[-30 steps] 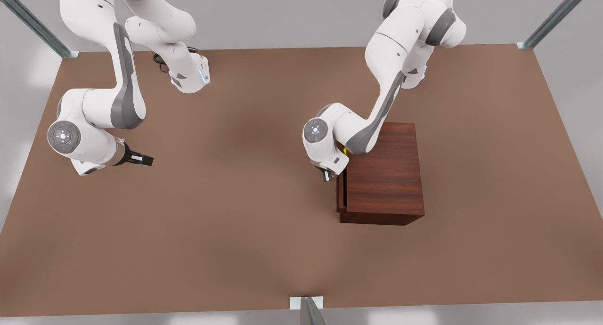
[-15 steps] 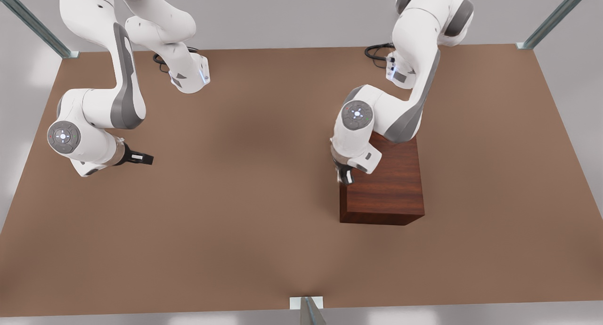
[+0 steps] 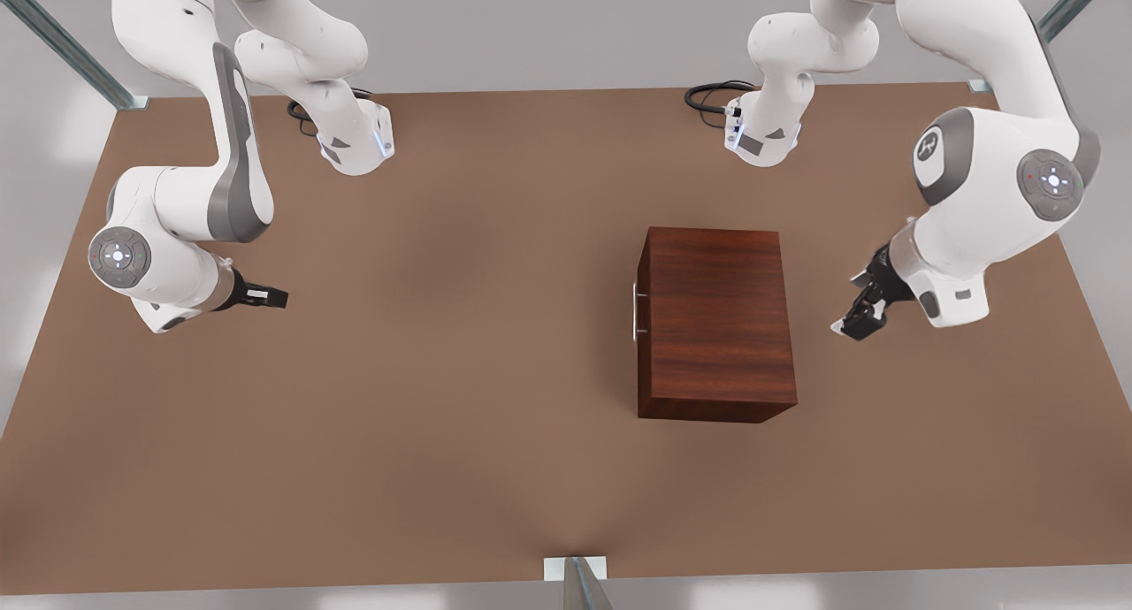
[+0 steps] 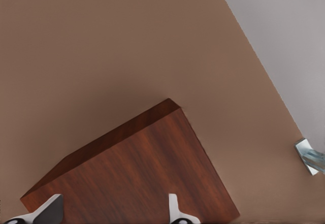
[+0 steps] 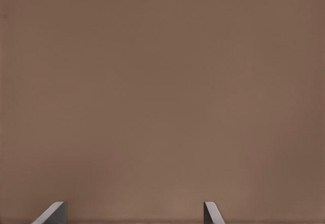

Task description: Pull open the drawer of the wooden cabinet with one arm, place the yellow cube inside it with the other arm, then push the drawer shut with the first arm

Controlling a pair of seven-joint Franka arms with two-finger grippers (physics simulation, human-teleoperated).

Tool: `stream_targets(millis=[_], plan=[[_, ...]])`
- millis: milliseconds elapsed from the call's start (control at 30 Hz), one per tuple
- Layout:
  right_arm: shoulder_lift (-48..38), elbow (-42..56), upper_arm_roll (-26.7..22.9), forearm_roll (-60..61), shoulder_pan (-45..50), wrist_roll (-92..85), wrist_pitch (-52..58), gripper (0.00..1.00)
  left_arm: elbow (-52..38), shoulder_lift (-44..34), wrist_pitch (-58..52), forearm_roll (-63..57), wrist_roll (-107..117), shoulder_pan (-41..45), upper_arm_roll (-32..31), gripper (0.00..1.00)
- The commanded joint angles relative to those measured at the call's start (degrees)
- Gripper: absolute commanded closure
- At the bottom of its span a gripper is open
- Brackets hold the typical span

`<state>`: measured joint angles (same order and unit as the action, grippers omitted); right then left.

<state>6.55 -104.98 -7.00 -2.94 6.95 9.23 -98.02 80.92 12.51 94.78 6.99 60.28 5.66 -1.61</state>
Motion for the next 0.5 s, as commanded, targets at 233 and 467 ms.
stream_targets(millis=[233, 467], plan=[[-0.05, -0.05, -0.03, 0.04, 0.0, -1.14, 0.02, 0.0, -0.5, 0.14, 2.16, 0.56, -67.84, -0.12, 0.2, 0.0], [-0.05, 0.03, -0.03, 0.04, 0.0, -1.14, 0.02, 0.0, -0.5, 0.23, 2.07, 0.56, -67.84, -0.12, 0.2, 0.0]])
